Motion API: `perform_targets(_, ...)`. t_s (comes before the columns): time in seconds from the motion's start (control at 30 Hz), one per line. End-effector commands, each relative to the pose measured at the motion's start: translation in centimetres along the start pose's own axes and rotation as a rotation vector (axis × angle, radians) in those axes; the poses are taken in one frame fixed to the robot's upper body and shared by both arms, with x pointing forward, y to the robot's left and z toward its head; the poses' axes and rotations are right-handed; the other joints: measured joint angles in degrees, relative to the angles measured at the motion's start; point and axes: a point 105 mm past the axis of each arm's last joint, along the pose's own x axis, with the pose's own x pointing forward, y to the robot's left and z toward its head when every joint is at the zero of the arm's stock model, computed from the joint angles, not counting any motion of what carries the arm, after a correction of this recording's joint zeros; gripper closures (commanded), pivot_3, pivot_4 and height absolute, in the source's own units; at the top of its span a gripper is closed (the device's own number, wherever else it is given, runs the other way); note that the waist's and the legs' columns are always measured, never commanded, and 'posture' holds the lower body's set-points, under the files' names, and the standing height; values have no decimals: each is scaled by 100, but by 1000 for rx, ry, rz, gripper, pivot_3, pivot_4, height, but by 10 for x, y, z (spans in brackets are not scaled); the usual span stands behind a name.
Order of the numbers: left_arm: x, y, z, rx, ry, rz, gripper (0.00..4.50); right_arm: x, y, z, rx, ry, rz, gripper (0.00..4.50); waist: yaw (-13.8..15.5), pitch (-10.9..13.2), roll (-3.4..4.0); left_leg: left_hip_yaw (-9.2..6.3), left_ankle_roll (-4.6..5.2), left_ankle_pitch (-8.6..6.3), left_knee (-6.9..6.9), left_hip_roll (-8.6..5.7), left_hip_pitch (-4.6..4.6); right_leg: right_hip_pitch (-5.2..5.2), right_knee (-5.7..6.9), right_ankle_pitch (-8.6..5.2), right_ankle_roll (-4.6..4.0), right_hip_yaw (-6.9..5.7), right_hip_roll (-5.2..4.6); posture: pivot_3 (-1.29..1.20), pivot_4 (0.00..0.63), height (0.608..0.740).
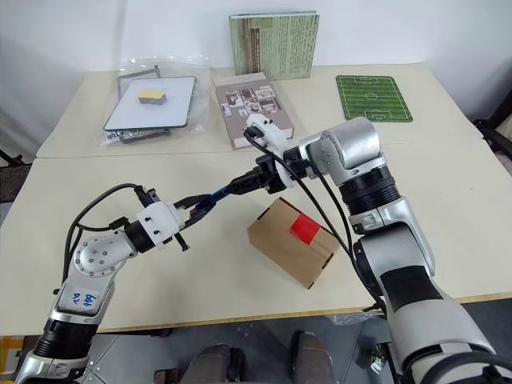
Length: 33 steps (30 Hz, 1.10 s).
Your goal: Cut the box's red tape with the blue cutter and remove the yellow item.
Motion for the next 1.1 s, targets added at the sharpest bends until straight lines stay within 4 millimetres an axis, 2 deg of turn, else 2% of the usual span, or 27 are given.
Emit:
perform_targets(0.03, 0, 6, 14, 22, -55, 20, 3870, -5, 8, 11, -44, -9, 16, 2948, 0, 0, 0, 0, 0, 0, 0, 0, 0, 0, 0, 0, 0, 0, 0, 0, 150, 740)
perform_targets(0.17, 0, 7, 13, 19, -52, 25, 3870, -5, 12, 11, -54, -8, 33, 4260, 1, 0, 0, -1, 0, 0, 0, 0, 0, 0, 0, 0, 0, 0, 0, 0, 150, 740)
perform_targets(0.37, 0, 8, 9, -23, -27, 24, 3870, -9, 19, 17, -74, -31, 49, 4353, 1, 0, 0, -2, 0, 0, 0, 0, 0, 0, 0, 0, 0, 0, 0, 0, 150, 740)
perform_targets(0.5, 0, 8, 0, -168, 37, 15, 2776, -17, 20, 23, -91, -65, 37, 4353, 7, 0, 0, -6, 0, 0, 0, 0, 0, 0, 0, 0, 0, 1, 0, 0, 150, 740)
perform_targets(0.57, -3, 15, 1, -206, 41, 43, 2155, -22, 18, 27, -97, -92, 15, 4353, 3, 0, 0, -9, 0, 0, 0, -1, -1, 0, 0, 0, 0, 1, 0, 0, 150, 740)
perform_targets(0.73, -24, 28, -2, -344, 67, 71, 671, -36, 10, 34, -104, -152, -38, 4353, -4, 0, 0, -17, 0, 0, -2, 2, -1, 0, 0, 0, 0, 0, 1, 0, 150, 740)
perform_targets(0.8, -38, 26, 4, -496, 46, 56, 81, -45, 6, 36, -106, -181, -69, 4353, -19, 0, 0, -15, 0, 0, -3, 2, 0, 0, -1, 0, 0, 1, 1, 0, 150, 740)
perform_targets(0.87, -47, 18, 10, -607, 29, 24, 0, -52, 4, 37, -107, -204, -89, 4353, -11, 0, 0, -18, -1, 0, -6, 15, 0, -2, -2, 0, 0, 3, 0, 0, 150, 740)
perform_targets(0.97, -51, -9, 27, -727, 29, -104, 0, -68, 2, 36, -107, -246, -120, 4353, 14, 1, -1, -21, -2, -2, -6, 27, -1, -1, -3, 0, 0, 3, 0, 0, 150, 740)
perform_targets(1.03, -46, -22, 37, -777, 36, -172, 0, -78, 3, 35, -123, -272, -136, 4353, 52, 2, -3, -28, -2, -2, -3, 24, -3, 0, -4, 0, 0, 4, -1, 0, 150, 740)
perform_targets(1.1, -35, -26, 49, -806, -9, -188, 0, -89, 6, 33, -140, -296, -150, 4353, 106, 2, -3, -33, -3, -2, 2, 20, -4, 6, -9, 0, 0, 10, -2, 0, 150, 740)
